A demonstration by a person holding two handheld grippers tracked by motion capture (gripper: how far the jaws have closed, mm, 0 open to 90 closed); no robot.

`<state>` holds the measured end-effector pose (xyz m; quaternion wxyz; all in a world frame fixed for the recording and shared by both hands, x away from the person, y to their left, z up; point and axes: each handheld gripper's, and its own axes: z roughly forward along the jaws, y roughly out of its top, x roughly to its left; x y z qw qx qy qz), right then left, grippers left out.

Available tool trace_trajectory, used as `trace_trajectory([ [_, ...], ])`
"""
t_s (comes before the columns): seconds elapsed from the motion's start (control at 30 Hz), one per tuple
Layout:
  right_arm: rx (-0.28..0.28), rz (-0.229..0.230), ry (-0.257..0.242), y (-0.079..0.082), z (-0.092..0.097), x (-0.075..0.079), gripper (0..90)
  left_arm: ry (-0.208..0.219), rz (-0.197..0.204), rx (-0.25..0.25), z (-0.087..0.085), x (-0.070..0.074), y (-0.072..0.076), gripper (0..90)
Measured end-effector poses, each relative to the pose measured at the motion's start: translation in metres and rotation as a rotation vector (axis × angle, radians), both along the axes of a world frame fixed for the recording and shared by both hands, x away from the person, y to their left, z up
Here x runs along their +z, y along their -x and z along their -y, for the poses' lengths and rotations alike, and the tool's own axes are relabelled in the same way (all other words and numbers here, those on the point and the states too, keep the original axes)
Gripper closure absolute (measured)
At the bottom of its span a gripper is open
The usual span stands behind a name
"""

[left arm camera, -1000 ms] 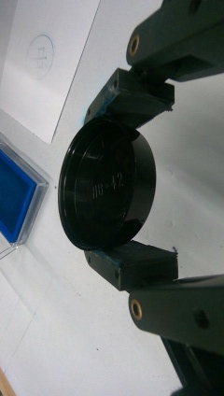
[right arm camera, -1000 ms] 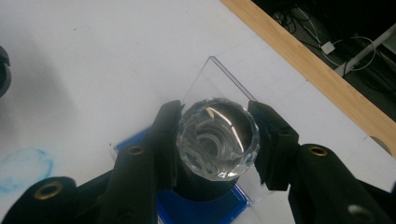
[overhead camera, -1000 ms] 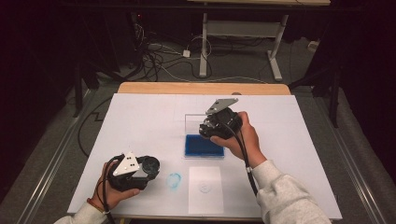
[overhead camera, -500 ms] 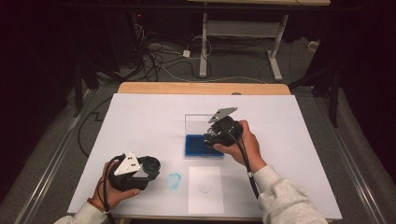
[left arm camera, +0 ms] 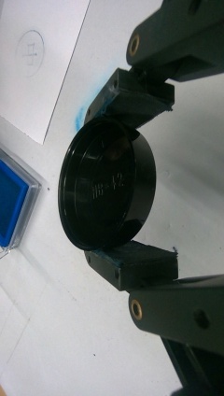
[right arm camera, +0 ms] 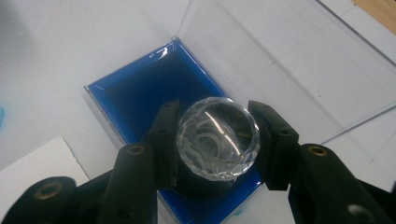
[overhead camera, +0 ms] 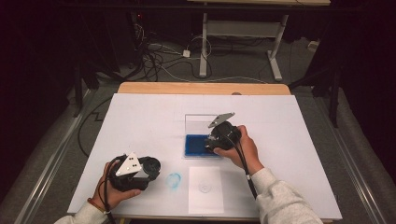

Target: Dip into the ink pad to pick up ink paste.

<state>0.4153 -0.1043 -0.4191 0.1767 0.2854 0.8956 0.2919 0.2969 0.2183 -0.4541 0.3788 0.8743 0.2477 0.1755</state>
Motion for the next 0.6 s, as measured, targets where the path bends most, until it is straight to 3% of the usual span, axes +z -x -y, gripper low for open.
trace_trajectory([
  [0.2,0.011,0.01,0.001,0.0008,-0.0004,-0.0025,57.3,-0.002,0.002,0.0,0.0002,0.0001,0.0006,36.4],
  [0.37,0.024,0.046,0.018,0.0036,-0.0023,-0.005,57.4,-0.004,-0.002,-0.006,0.0007,-0.0001,0.0007,36.4],
  [0.6,0.014,0.047,-0.019,0.0034,0.0023,-0.0082,57.3,-0.005,-0.002,-0.006,0.0013,0.0,0.0014,36.4],
])
